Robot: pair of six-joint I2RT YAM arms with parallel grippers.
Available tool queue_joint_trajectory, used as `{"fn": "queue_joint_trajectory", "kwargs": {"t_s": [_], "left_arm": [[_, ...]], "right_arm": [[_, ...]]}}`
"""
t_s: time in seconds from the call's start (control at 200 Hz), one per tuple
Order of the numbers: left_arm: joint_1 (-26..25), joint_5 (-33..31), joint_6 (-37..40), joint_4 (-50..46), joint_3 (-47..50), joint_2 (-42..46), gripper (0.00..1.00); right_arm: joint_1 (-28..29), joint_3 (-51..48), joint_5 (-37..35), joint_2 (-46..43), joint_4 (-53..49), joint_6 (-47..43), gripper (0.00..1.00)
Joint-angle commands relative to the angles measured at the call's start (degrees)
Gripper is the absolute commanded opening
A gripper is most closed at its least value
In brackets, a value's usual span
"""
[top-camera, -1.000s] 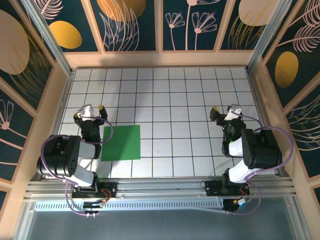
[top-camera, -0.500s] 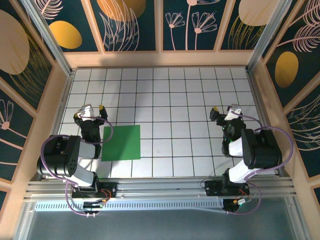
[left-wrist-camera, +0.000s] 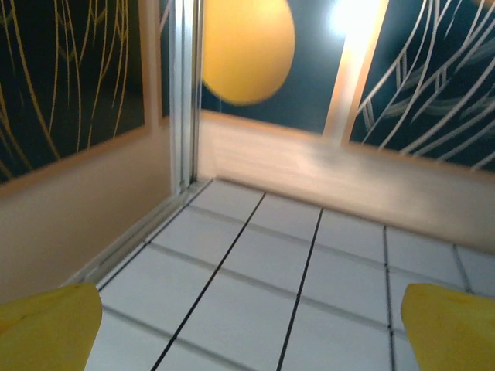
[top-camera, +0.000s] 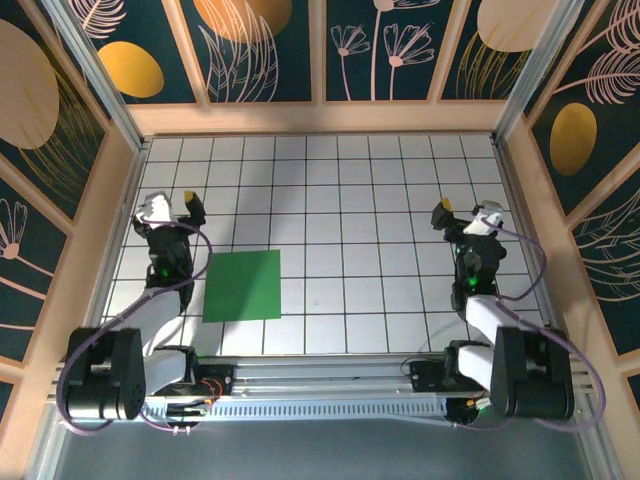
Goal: Fold a paper plane with a square sheet of paper (fold left side to right side)
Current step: Move the square sheet of paper to the center of the table.
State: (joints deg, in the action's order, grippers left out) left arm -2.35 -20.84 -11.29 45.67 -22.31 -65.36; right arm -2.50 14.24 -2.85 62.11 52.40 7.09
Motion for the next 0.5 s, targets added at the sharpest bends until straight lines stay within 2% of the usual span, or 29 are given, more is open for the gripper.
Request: {"fn": "queue_joint_trajectory", "kwargs": {"t_s": [0.0,0.05,0.17,0.26,0.35,0.4,0.49], "left_arm": [[0.2,1.0,-10.5,-26.5,-8.0,3.8,0.99],[0.2,4.2,-14.7,-34.0,-10.7,4.7,0.99],[0.2,18.3,-18.2,-45.2,-14.0,6.2,0.98],[0.2,28.6,-21.4,-50.6,-14.2,6.1,0.99],[-0.3,38.7,-25.7,-51.1,-11.6,5.4,0.99],[-1.7,41.5,-27.4,-51.2,-10.1,4.8,0.99],[-6.0,41.6,-27.9,-53.9,-9.8,3.3,0.99]], "right_arm": [[-0.5,5.2,-1.0,-5.9,-21.6,7.7,0.99],[-0.7,6.7,1.2,-8.4,-27.6,10.1,0.99],[-0.9,10.8,7.9,-12.7,-40.5,16.0,0.99],[-1.1,13.2,13.1,-14.2,-47.3,20.0,0.99],[-1.1,13.7,18.6,-14.7,-49.7,24.2,0.99],[-1.1,13.8,21.8,-14.4,-50.4,26.1,0.99],[-0.9,14.3,25.8,-13.4,-51.8,27.9,0.99]]}}
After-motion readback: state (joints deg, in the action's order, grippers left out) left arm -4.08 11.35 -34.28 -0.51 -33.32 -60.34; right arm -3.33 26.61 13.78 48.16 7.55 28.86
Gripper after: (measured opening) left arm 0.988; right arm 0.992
